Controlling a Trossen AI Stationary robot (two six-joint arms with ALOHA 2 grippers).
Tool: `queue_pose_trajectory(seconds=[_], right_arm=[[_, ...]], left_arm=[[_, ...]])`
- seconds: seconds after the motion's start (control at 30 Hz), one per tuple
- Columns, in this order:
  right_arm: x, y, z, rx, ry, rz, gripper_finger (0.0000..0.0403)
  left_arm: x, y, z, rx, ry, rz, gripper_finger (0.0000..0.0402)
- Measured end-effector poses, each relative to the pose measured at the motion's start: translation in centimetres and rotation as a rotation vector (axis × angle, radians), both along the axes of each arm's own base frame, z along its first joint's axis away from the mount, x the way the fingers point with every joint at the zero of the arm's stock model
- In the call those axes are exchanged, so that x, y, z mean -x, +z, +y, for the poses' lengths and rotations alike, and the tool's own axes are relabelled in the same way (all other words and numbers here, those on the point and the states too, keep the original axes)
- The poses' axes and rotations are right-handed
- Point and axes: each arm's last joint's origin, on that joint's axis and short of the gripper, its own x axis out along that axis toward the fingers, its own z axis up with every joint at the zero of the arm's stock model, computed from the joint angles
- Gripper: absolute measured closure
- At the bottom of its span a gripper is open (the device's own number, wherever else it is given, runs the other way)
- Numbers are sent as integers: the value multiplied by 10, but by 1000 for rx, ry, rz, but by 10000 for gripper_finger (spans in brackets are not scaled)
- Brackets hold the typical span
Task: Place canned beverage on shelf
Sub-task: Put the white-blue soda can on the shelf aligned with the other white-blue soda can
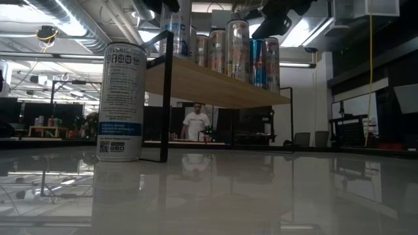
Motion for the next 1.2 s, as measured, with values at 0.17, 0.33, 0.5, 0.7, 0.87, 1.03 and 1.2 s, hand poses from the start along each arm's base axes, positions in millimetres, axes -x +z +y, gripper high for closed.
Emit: queue_pose_trajectory(seconds=[0.17,0.33,0.5,0.7,0.87,1.03,1.2], right_arm=[[0,0,0,0,0,0,15],[0,0,0,0,0,0,15],[0,0,0,0,0,0,15],[0,0,0,0,0,0,15],[0,0,0,0,0,-1,15],[0,0,0,0,0,-1,15],[0,0,0,0,0,-1,15]], left_arm=[[-2,-1,0,1,1,1,95],[-6,1,-1,20,15,-50,135],[-8,0,2,13,31,-53,153],[-17,-3,7,16,48,-80,155],[-24,-6,12,14,68,-92,156],[-28,-6,16,-6,96,-109,156],[-29,-5,19,-27,126,-131,157]])
